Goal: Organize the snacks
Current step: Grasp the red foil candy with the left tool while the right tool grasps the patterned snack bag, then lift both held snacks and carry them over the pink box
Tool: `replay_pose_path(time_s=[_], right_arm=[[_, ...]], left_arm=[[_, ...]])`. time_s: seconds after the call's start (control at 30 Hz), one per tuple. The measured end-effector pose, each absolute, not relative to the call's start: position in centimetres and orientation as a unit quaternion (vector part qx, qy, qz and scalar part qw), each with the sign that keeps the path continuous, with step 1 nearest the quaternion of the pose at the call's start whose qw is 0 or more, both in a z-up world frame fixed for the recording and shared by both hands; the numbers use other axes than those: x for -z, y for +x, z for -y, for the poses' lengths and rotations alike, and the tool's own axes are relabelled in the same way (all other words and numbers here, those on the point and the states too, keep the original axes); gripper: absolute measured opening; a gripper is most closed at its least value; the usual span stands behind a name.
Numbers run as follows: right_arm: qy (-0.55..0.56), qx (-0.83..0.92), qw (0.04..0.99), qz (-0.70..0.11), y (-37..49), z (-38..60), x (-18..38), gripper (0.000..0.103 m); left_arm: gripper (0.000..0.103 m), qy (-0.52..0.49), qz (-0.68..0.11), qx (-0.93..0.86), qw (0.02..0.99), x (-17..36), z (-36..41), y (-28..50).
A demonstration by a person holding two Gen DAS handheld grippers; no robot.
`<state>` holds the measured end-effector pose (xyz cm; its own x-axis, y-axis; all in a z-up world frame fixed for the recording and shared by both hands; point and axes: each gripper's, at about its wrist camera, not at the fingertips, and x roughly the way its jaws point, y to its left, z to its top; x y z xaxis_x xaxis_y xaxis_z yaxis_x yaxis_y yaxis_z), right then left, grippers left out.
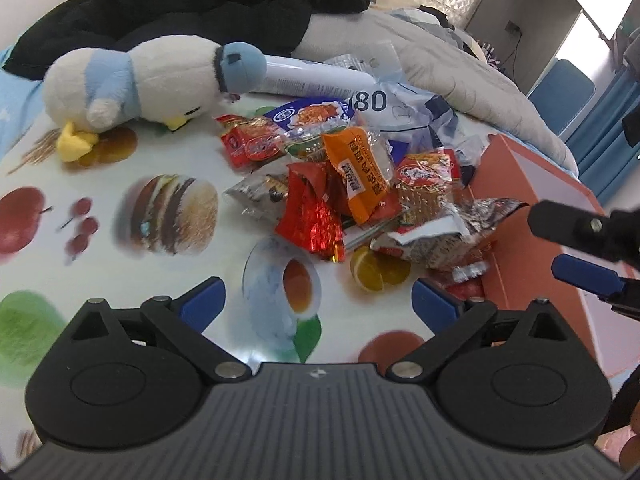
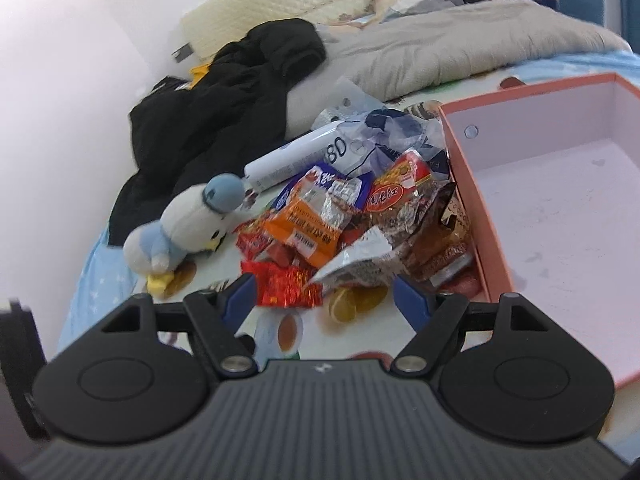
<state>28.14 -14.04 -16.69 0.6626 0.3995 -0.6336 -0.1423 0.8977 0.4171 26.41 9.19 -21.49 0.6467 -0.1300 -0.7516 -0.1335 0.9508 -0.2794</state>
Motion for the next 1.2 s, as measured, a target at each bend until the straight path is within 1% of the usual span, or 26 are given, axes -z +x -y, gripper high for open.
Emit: replay_pose_path(time_s=[0.17, 0.33, 0.5, 0.73, 0.8, 0.87, 0.93, 0.97, 1.0, 1.07, 1.1, 1.2], right_arm=[[0.196, -0.115, 0.893, -0.388, 31.1, 13.6, 18.2, 0.077], [0.231, -0.068, 0.885, -0.398, 33.7, 13.5, 19.8, 0.077], [0.241, -0.033, 0.87, -0.43, 35.8, 13.3, 22.2, 0.077], [0.24, -0.027, 0.852, -0.464, 37.6, 12.6, 24.5, 0.077], [0.244, -0.027, 0.849, -0.468, 37.9, 12.5, 24.8, 0.078], [0.244, -0.025, 0.848, -0.47, 38.3, 12.5, 25.2, 0.078], [0.234, -0.024, 0.848, -0.474, 38.6, 12.2, 25.6, 0.078], [0.234, -0.027, 0.846, -0.478, 38.7, 12.2, 25.8, 0.077], [0.236, -0.029, 0.844, -0.481, 38.8, 12.2, 26.1, 0.07], [0.224, -0.02, 0.842, -0.49, 38.7, 12.2, 26.5, 0.058], [0.222, -0.019, 0.84, -0.494, 38.7, 12.3, 26.6, 0.054], [0.211, -0.033, 0.844, -0.492, 38.0, 12.2, 26.1, 0.049]], left_arm=[[0.096, -0.161, -0.42, 0.004, 0.893, 23.7, -8.8, 29.3], [0.085, -0.161, -0.432, 0.007, 0.887, 26.0, -8.6, 31.7], [0.074, -0.171, -0.43, 0.02, 0.886, 27.2, -8.8, 33.0], [0.064, -0.185, -0.43, 0.017, 0.883, 28.3, -9.2, 34.3], [0.059, -0.19, -0.431, 0.017, 0.882, 28.6, -9.3, 34.6], [0.056, -0.191, -0.432, 0.018, 0.881, 28.9, -9.3, 34.8], [0.051, -0.199, -0.429, 0.022, 0.881, 28.9, -9.3, 34.9], [0.043, -0.202, -0.429, 0.02, 0.88, 29.0, -9.3, 35.0], [0.036, -0.203, -0.429, 0.018, 0.88, 29.1, -9.3, 35.1], [0.027, -0.207, -0.43, 0.019, 0.879, 29.1, -9.3, 35.1], [0.023, -0.21, -0.429, 0.022, 0.878, 29.0, -9.3, 35.0], [0.023, -0.205, -0.427, 0.024, 0.88, 28.7, -9.3, 34.3]])
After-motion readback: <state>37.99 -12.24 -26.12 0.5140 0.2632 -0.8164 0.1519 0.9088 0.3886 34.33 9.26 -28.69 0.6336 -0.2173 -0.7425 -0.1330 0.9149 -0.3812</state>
